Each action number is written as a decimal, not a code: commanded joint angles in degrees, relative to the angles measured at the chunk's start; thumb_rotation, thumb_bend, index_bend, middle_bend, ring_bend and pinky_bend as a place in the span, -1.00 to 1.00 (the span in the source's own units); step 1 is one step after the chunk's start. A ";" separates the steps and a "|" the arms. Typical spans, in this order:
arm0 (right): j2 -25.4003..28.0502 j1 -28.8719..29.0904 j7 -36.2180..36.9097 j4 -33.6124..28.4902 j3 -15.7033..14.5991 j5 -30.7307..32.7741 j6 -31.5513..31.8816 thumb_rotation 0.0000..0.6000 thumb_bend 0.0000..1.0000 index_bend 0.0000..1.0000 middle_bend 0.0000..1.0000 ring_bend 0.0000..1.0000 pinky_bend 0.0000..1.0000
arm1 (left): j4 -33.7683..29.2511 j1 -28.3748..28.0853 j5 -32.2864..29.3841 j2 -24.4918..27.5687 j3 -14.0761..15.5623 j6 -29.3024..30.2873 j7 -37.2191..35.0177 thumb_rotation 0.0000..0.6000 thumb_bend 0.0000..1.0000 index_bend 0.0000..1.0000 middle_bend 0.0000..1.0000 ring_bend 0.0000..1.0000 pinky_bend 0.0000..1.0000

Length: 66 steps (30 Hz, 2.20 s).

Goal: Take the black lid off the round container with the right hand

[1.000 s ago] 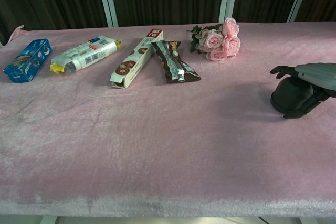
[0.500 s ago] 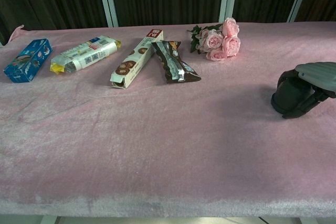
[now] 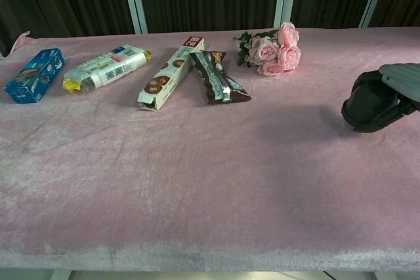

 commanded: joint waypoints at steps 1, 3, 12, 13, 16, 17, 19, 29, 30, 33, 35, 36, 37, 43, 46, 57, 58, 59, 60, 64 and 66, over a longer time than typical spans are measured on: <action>0.01 -1.09 10.32 -1.39 1.70 -5.42 8.08 1.00 -0.72 0.46 0.16 0.40 0.78 | -0.02 0.01 -0.02 -0.01 -0.02 0.00 0.01 1.00 -0.27 -0.34 -0.59 -0.69 0.00; -0.23 -1.87 18.55 -1.68 2.32 -9.47 14.36 1.00 -0.72 0.46 0.16 0.40 0.78 | -0.02 -0.02 -0.03 -0.01 -0.03 -0.05 0.03 1.00 -0.27 -0.34 -0.59 -0.69 0.00; 4.80 -3.92 33.36 -7.39 1.28 -13.78 18.93 1.00 -0.72 0.45 0.16 0.40 0.78 | -0.12 -0.17 0.23 -0.14 0.15 -0.32 0.77 1.00 -0.27 -0.34 -0.59 -0.69 0.00; 5.78 -3.88 32.10 -8.13 0.84 -13.24 17.29 1.00 -0.72 0.45 0.16 0.40 0.78 | -0.13 -0.19 0.19 -0.15 0.15 -0.37 0.87 1.00 -0.27 -0.34 -0.59 -0.69 0.00; 9.01 -3.60 19.17 -10.34 -0.44 -9.05 10.29 1.00 -0.72 0.45 0.16 0.40 0.78 | -0.18 -0.24 0.02 -0.17 0.14 -0.54 1.04 1.00 -0.27 -0.34 -0.59 -0.69 0.00; 9.46 -3.48 13.75 -10.88 -0.49 -7.52 8.98 1.00 -0.72 0.45 0.16 0.40 0.78 | -0.18 -0.25 -0.01 -0.16 0.14 -0.58 1.09 1.00 -0.27 -0.34 -0.59 -0.69 0.00; 9.63 -3.49 2.02 -12.34 -0.14 -2.77 6.65 1.00 -0.72 0.45 0.16 0.40 0.78 | -0.20 -0.27 -0.08 -0.16 0.13 -0.65 1.14 1.00 -0.27 -0.34 -0.59 -0.69 0.00; 10.39 -2.90 -19.92 -19.47 1.29 8.55 5.07 1.00 -0.71 0.42 0.16 0.40 0.78 | -0.24 -0.22 -0.13 -0.12 0.13 -0.61 1.07 1.00 -0.27 -0.34 -0.60 -0.69 0.00; 10.37 -3.00 -17.14 -19.70 1.35 6.68 5.58 1.00 -0.71 0.42 0.16 0.40 0.78 | -0.24 -0.22 -0.10 -0.12 0.13 -0.59 1.10 1.00 -0.27 -0.34 -0.59 -0.69 0.00; 9.85 -3.47 -7.84 -18.95 1.31 0.87 7.69 1.00 -0.71 0.41 0.16 0.40 0.77 | -0.25 -0.24 -0.02 -0.14 0.17 -0.62 1.18 1.00 -0.27 -0.34 -0.59 -0.69 0.00; 9.00 -3.91 1.99 -17.42 1.08 -4.99 10.81 1.00 -0.71 0.41 0.16 0.40 0.77 | -0.28 -0.24 0.04 -0.13 0.22 -0.63 1.24 1.00 -0.27 -0.34 -0.59 -0.69 0.00; 8.41 -4.10 6.65 -16.44 1.03 -7.53 12.67 1.00 -0.71 0.41 0.16 0.40 0.77 | -0.29 -0.24 0.05 -0.13 0.22 -0.61 1.28 1.00 -0.27 -0.34 -0.59 -0.69 0.00; 7.70 -4.25 11.46 -15.22 0.98 -10.03 14.75 1.00 -0.71 0.41 0.16 0.40 0.77 | -0.30 -0.23 0.06 -0.14 0.21 -0.59 1.29 1.00 -0.27 -0.34 -0.59 -0.69 0.00; 2.07 -5.33 35.00 -6.93 1.97 -19.32 28.93 1.00 -0.71 0.41 0.16 0.40 0.77 | -0.33 -0.17 0.09 -0.15 0.19 -0.44 1.24 1.00 -0.27 -0.34 -0.59 -0.69 0.00; 1.33 -5.37 37.97 -4.74 1.48 -20.32 30.07 1.00 -0.71 0.41 0.16 0.40 0.77 | -0.33 -0.19 0.16 -0.14 0.23 -0.47 1.28 1.00 -0.27 -0.34 -0.59 -0.69 0.00; 7.24 -3.84 21.37 -8.80 -2.81 -14.48 12.26 1.00 -0.71 0.40 0.16 0.39 0.77 | -0.49 -0.26 0.07 -0.10 0.30 -0.71 1.52 1.00 -0.27 -0.33 -0.59 -0.69 0.00; 7.79 -3.52 18.96 -9.34 -3.12 -13.52 10.11 1.00 -0.71 0.40 0.16 0.39 0.77 | -0.52 -0.27 0.05 -0.09 0.31 -0.77 1.55 1.00 -0.27 -0.33 -0.59 -0.69 0.00; 8.30 -3.17 16.58 -9.84 -3.42 -12.49 7.90 1.00 -0.71 0.40 0.16 0.39 0.77 | -0.48 -0.29 0.05 -0.05 0.36 -0.84 1.78 1.00 -0.27 -0.33 -0.59 -0.69 0.00; 8.84 -2.84 15.09 -10.83 -3.49 -10.99 5.49 1.00 -0.71 0.39 0.16 0.38 0.77 | -0.33 -0.32 0.07 0.01 0.45 -0.93 2.29 1.00 -0.27 -0.33 -0.59 -0.69 0.00; 9.88 -2.35 13.93 -12.90 -3.31 -8.47 1.98 1.00 -0.71 0.38 0.16 0.38 0.77 | -0.37 -0.33 -0.06 0.01 0.46 -1.03 2.57 1.00 -0.26 -0.33 -0.58 -0.69 0.00; 10.96 -1.64 13.75 -14.58 -2.76 -6.15 -1.18 1.00 -0.71 0.36 0.16 0.37 0.76 | -0.59 -0.36 -0.27 0.03 0.40 -1.17 2.43 1.00 -0.26 -0.32 -0.58 -0.69 0.00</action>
